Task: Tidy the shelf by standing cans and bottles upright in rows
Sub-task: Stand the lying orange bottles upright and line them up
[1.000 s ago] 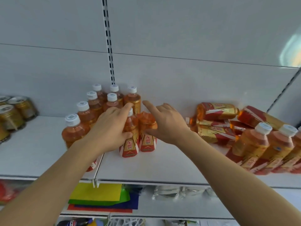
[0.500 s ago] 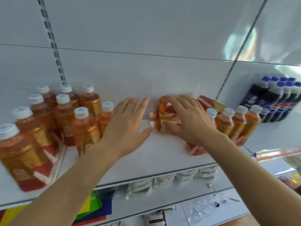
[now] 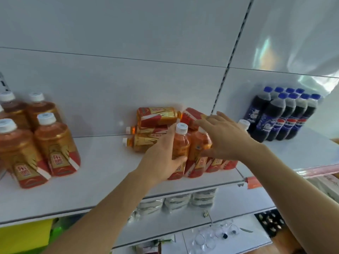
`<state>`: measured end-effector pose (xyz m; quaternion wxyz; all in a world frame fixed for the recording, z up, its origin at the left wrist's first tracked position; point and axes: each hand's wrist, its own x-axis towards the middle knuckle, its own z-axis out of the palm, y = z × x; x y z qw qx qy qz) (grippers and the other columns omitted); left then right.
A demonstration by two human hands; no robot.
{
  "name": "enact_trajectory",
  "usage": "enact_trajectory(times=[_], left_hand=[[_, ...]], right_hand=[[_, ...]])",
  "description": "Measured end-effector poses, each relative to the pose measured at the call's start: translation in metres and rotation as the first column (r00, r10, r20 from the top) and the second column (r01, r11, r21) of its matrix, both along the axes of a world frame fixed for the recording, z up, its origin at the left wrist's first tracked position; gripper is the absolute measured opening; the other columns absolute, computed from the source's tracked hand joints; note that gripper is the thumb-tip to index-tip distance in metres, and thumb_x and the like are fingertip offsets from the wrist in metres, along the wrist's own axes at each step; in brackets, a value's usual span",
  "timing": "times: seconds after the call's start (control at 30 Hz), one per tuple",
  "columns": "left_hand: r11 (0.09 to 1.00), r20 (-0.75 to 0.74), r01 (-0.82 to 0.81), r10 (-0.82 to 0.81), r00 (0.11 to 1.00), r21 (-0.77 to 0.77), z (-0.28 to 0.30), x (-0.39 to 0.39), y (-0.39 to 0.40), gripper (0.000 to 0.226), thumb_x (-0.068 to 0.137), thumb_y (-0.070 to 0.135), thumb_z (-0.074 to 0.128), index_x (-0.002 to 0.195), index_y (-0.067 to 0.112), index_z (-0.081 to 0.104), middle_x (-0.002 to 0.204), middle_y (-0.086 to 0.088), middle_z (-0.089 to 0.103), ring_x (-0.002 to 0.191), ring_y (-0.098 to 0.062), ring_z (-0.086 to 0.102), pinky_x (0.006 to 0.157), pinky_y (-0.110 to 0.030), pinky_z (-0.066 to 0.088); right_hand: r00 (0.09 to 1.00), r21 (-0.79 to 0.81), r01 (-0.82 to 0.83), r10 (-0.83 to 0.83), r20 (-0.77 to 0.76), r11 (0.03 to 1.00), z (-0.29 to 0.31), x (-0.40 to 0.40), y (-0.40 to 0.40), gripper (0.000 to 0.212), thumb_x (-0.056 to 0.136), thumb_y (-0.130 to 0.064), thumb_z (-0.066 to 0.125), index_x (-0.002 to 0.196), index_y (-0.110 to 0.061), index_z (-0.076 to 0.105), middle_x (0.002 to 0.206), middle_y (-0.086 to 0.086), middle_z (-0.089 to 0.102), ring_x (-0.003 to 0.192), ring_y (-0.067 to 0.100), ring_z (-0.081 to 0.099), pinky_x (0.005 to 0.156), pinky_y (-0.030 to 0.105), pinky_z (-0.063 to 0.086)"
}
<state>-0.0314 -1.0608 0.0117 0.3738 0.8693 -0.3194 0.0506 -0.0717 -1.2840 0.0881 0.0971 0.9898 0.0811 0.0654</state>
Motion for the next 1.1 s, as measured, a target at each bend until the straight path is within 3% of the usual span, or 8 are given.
enact_trajectory(times=[0.1,0.27,0.43,0.57,0.63,0.8,1.1], left_hand=[[0.998,-0.037,-0.063,0.062,0.997,-0.021,-0.003,-0.007,0.005,0.094,0.092,0.042,0.079,0.16,0.046,0.014,0.155,0.011,0.05,0.137,-0.017,0.057,0.109,-0.048,0.053],[0.978,-0.03,-0.204,0.205,0.978,0.037,0.0,-0.019,0.053,0.091,0.091,0.046,0.078,0.154,0.058,0.013,0.153,0.016,0.054,0.133,-0.018,0.06,0.109,-0.045,0.052],[0.919,-0.022,-0.394,0.395,0.919,0.027,0.002,-0.026,0.124,0.093,0.088,0.042,0.081,0.156,0.053,0.018,0.149,0.011,0.047,0.131,-0.015,0.058,0.104,-0.045,0.054],[0.852,0.036,-0.522,0.521,0.853,0.044,0.006,-0.033,0.17,0.109,0.088,0.042,0.083,0.159,0.054,0.0,0.163,0.006,0.037,0.14,-0.02,0.052,0.107,-0.05,0.053],[0.824,0.101,-0.561,0.553,0.827,0.083,0.008,-0.036,0.187,0.113,0.089,0.043,0.082,0.159,0.053,-0.005,0.164,0.004,0.039,0.136,-0.022,0.056,0.104,-0.048,0.053],[0.759,0.218,-0.633,0.599,0.77,0.149,0.007,-0.037,0.224,0.118,0.086,0.045,0.084,0.164,0.045,-0.004,0.145,0.0,0.056,0.133,-0.025,0.052,0.105,-0.048,0.05],[0.737,0.22,-0.661,0.628,0.747,0.14,0.002,-0.032,0.253,0.115,0.087,0.043,0.082,0.165,0.035,-0.001,0.15,-0.001,0.054,0.138,-0.027,0.047,0.106,-0.048,0.049]], right_hand=[[0.999,0.13,-0.029,0.033,-0.028,0.991,0.006,-0.003,0.001,0.094,0.081,-0.066,0.08,0.158,-0.041,0.031,0.148,-0.007,0.058,0.148,0.024,0.043,0.125,0.04,0.027],[0.979,0.109,-0.198,0.201,-0.02,0.974,0.01,0.005,0.042,0.093,0.083,-0.067,0.078,0.16,-0.041,0.031,0.149,-0.008,0.059,0.15,0.024,0.042,0.127,0.039,0.023],[0.937,0.2,-0.348,0.348,0.036,0.916,-0.006,0.034,0.108,0.099,0.084,-0.06,0.08,0.164,-0.036,0.027,0.146,-0.002,0.061,0.134,0.025,0.055,0.112,0.04,0.042],[0.895,0.221,-0.446,0.433,0.107,0.867,-0.02,0.058,0.163,0.099,0.086,-0.057,0.081,0.165,-0.034,0.026,0.139,-0.001,0.064,0.126,0.026,0.059,0.111,0.043,0.042],[0.878,0.217,-0.478,0.459,0.134,0.851,-0.025,0.069,0.184,0.1,0.086,-0.058,0.08,0.165,-0.033,0.026,0.137,-0.002,0.065,0.128,0.026,0.058,0.114,0.045,0.041],[0.856,0.237,-0.517,0.488,0.172,0.823,-0.035,0.087,0.226,0.102,0.087,-0.058,0.078,0.167,-0.033,0.021,0.143,-0.001,0.064,0.134,0.027,0.055,0.117,0.044,0.039],[0.86,0.303,-0.509,0.461,0.219,0.806,-0.051,0.087,0.259,0.1,0.092,-0.054,0.077,0.168,-0.03,0.016,0.147,0.003,0.059,0.138,0.027,0.052,0.113,0.043,0.042]])
